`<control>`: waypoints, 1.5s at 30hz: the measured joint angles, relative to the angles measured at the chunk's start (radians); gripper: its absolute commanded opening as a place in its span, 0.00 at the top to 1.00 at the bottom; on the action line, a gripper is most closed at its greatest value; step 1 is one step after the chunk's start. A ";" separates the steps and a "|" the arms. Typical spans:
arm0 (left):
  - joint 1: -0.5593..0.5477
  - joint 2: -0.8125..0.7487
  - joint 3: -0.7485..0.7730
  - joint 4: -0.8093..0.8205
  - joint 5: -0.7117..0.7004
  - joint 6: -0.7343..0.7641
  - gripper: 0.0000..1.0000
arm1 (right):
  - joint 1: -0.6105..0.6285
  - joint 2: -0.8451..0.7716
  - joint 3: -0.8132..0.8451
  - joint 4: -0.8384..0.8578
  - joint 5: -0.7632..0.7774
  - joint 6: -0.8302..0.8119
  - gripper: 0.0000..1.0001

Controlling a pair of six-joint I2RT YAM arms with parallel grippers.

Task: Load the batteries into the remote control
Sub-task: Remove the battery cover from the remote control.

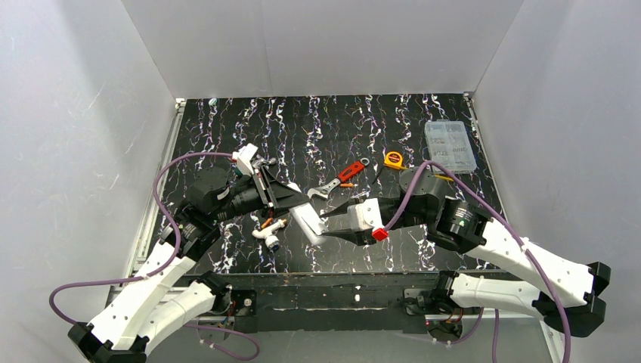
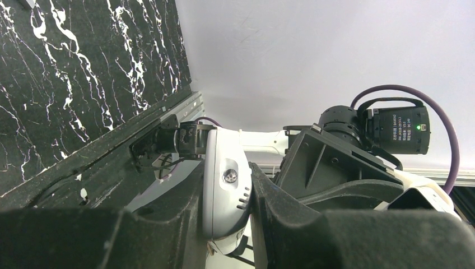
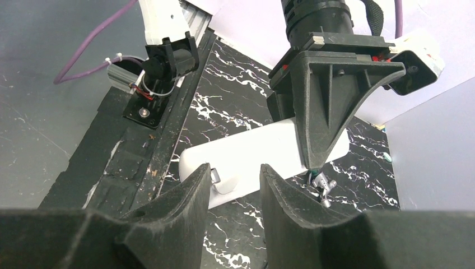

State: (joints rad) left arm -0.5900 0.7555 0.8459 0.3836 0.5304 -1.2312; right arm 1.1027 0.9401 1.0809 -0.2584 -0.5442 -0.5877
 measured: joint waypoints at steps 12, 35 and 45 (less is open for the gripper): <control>0.000 0.000 0.000 0.000 0.003 0.000 1.00 | 0.000 -0.008 -0.014 0.000 0.002 0.008 0.55; -0.001 -0.001 -0.017 -0.002 0.010 0.001 1.00 | -0.001 -0.027 -0.016 0.008 -0.032 0.091 0.36; -0.001 -0.007 -0.021 -0.015 0.004 0.010 1.00 | 0.049 -0.150 -0.161 0.250 0.323 0.545 0.37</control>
State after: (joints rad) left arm -0.5911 0.7486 0.8253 0.3687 0.5343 -1.2217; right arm 1.1519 0.7902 0.9195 -0.0086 -0.2211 -0.0425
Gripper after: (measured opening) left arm 0.252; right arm 0.632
